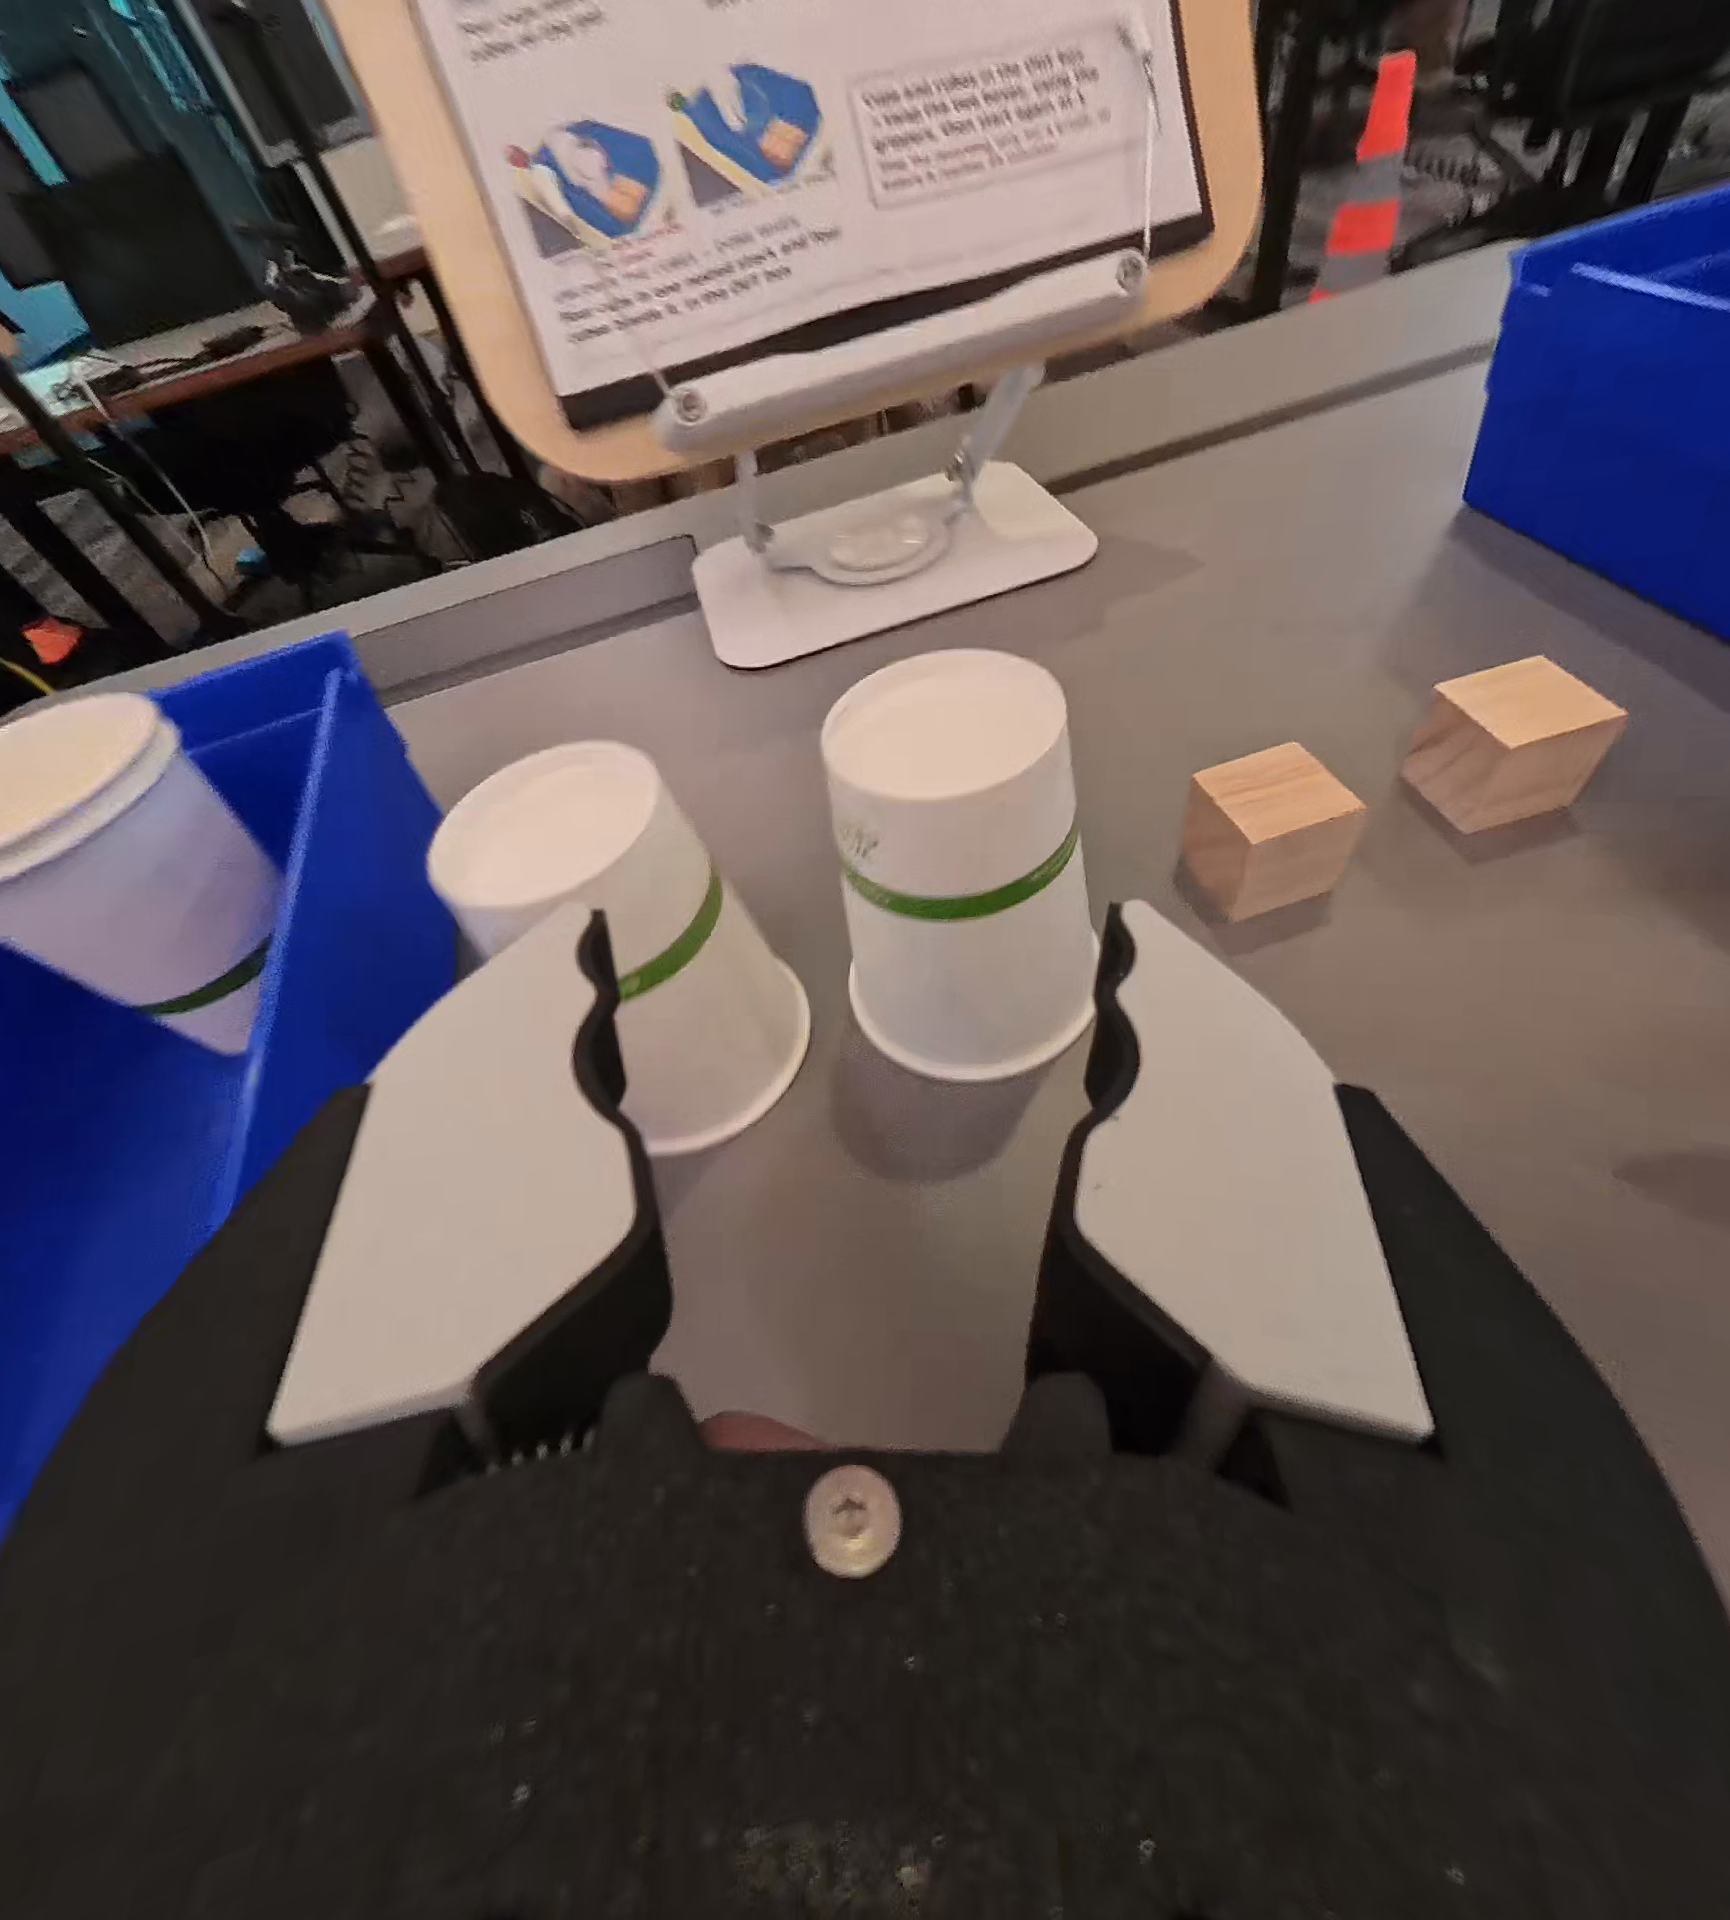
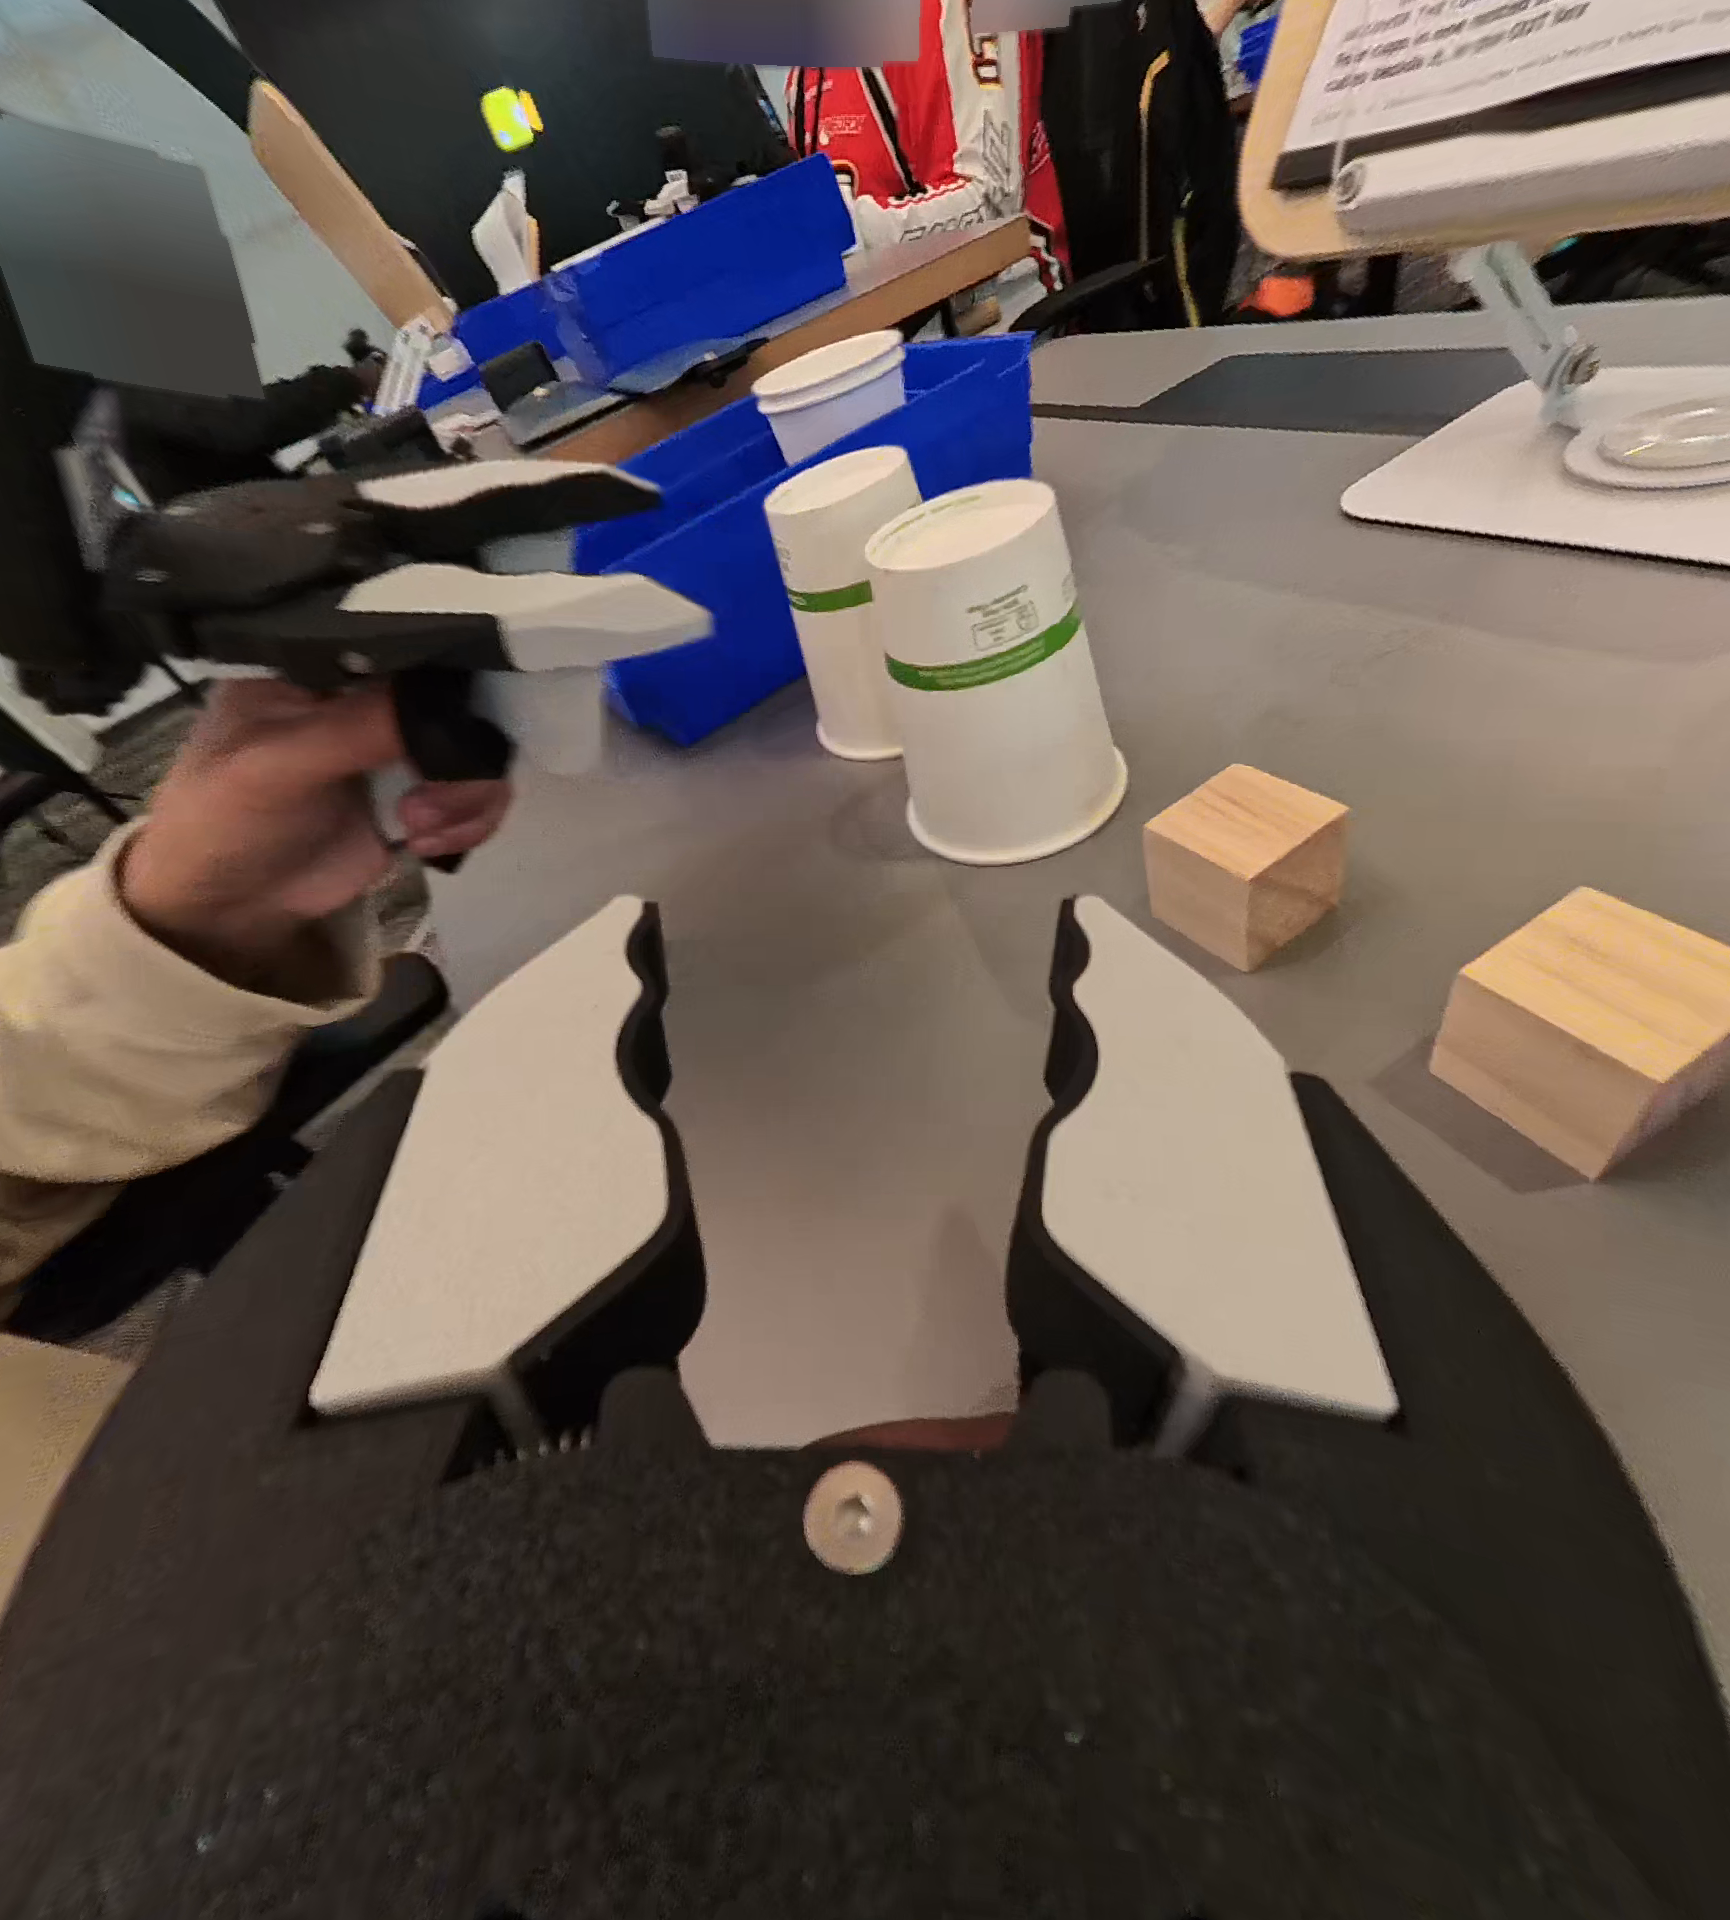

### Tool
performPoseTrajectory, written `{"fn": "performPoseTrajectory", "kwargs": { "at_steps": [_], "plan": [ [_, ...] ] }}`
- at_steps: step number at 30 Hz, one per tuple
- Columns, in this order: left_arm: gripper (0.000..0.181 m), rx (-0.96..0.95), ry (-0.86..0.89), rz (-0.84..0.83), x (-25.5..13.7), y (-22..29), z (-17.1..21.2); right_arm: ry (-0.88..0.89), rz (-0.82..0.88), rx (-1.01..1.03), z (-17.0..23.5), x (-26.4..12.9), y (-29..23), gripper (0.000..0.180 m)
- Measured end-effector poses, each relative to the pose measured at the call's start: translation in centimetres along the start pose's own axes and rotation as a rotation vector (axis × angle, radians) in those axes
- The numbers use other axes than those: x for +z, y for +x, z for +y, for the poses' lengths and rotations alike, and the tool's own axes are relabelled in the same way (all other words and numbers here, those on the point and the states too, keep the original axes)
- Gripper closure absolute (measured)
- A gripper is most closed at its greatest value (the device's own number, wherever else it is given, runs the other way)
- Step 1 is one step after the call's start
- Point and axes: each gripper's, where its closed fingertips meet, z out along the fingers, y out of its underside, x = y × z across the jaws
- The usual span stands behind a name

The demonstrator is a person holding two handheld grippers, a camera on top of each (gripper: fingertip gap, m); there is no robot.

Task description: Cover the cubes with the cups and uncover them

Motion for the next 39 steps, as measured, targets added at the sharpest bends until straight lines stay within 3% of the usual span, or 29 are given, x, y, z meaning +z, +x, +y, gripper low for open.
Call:
{"fn": "performPoseTrajectory", "kwargs": {
  "at_steps": [6,9,14,16,19,20,23,25,28,33,39],
  "plan": [
    [0.105,-0.249,0.024,0.156,-4.3,1.1,4.2,0.013,0.14,-0.111,1.7,-1.1,0.5,0.109],
    [0.104,-0.254,-0.041,0.181,-4.0,1.4,6.4,-0.004,0.162,-0.146,2.1,-1.2,0.4,0.109],
    [0.106,-0.213,-0.097,0.27,-3.7,2.6,6.7,-0.005,0.146,-0.121,2.2,-1.2,0.1,0.11],
    [0.115,-0.072,-0.246,0.543,-5.5,5.5,7.3,-0.01,0.138,-0.102,2.4,-1.3,0.1,0.11],
    [0.109,0.0,-0.419,0.851,-9.5,5.0,5.6,-0.008,0.124,-0.088,2.5,-1.5,0.1,0.11],
    [0.107,0.044,-0.417,0.842,-9.5,3.2,4.3,-0.01,0.119,-0.085,2.5,-1.5,0.1,0.11],
    [0.109,0.236,-0.423,0.613,-6.2,-5.5,0.8,-0.028,0.103,-0.077,2.8,-1.4,-0.1,0.11],
    [0.126,0.323,-0.474,0.465,-2.8,-11.6,-0.8,-0.032,0.101,-0.083,2.9,-1.3,-0.2,0.111],
    [0.129,0.415,-0.587,0.32,3.2,-19.0,-1.5,-0.044,0.115,-0.098,3.1,-1.3,0.0,0.113],
    [0.147,0.374,-0.833,0.375,7.8,-22.7,1.1,-0.047,0.096,-0.058,3.2,-1.2,0.2,0.115],
    [0.155,0.324,-0.862,0.419,9.2,-23.5,2.4,-0.047,0.084,-0.051,3.2,-1.3,0.1,0.115]
  ]
}}
